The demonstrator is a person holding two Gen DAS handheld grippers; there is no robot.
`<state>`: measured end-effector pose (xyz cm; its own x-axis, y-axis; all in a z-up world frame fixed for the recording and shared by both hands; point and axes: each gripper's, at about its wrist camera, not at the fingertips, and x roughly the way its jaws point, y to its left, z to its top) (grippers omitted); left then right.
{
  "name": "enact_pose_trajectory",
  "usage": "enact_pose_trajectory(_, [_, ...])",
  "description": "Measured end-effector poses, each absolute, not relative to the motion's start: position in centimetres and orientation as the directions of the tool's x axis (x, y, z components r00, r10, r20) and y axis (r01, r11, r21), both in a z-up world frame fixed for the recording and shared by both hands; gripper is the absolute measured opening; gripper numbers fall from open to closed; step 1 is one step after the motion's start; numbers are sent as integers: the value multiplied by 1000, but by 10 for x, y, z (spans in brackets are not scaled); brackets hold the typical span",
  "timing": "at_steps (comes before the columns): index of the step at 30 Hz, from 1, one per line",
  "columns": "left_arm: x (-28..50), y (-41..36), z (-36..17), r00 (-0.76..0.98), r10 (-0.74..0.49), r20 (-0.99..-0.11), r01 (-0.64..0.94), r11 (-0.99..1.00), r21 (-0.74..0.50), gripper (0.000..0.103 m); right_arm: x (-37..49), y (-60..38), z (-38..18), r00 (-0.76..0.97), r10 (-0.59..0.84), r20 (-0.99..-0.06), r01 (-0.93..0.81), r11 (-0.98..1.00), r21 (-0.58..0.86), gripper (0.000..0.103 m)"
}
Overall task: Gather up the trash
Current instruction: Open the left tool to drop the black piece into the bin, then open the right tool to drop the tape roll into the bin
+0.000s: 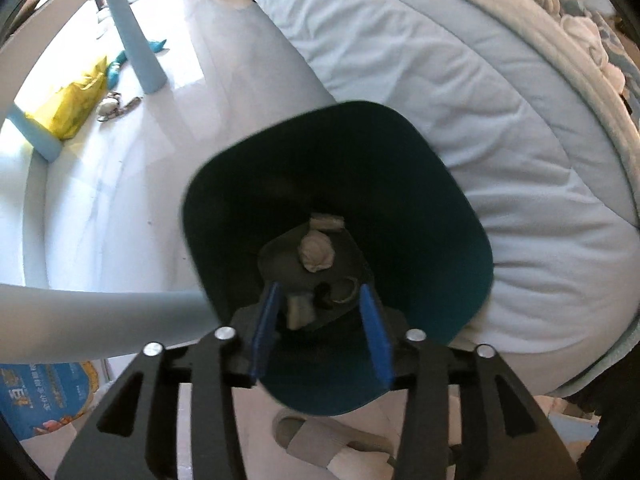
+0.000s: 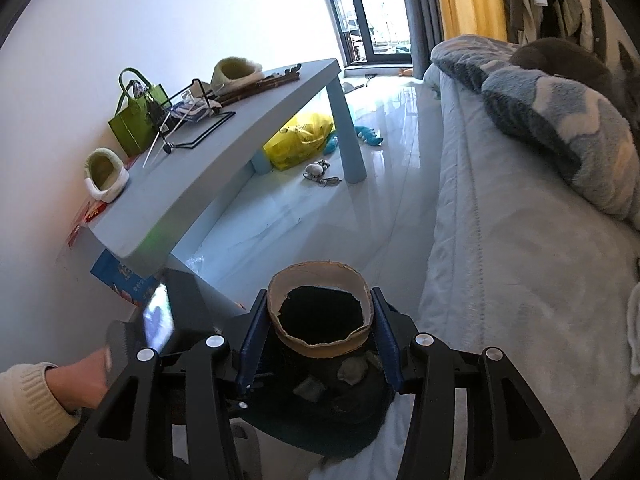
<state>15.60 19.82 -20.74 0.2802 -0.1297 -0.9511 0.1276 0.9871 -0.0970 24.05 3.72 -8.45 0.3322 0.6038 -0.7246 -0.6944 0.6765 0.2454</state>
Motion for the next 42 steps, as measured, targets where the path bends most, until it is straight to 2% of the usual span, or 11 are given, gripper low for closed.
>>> enact_pose_trajectory(9, [145, 226, -176, 369, -126, -921, 96, 991, -97, 50, 241, 65, -107, 302, 568, -765, -700, 677, 227, 50])
enact_pose_trajectory(15, [137, 238, -148, 442, -140, -886, 92, 990, -110, 46, 243, 84, -132, 270, 533, -802, -702, 679, 215, 50])
enact_pose_trajectory(22, [123, 249, -116, 520, -150, -841, 83, 989, -125, 37, 241, 105, -152, 242, 496, -834, -714, 673, 194, 50])
enact_pose_trajectory(34, [110, 267, -59, 633, -160, -758, 40, 984, -174, 31, 234, 133, -191, 194, 421, -886, -738, 658, 151, 50])
enact_pose_trajectory(42, [112, 260, -38, 670, -175, -721, 28, 977, -210, 26, 221, 144, -225, 182, 307, -934, -770, 635, 59, 50])
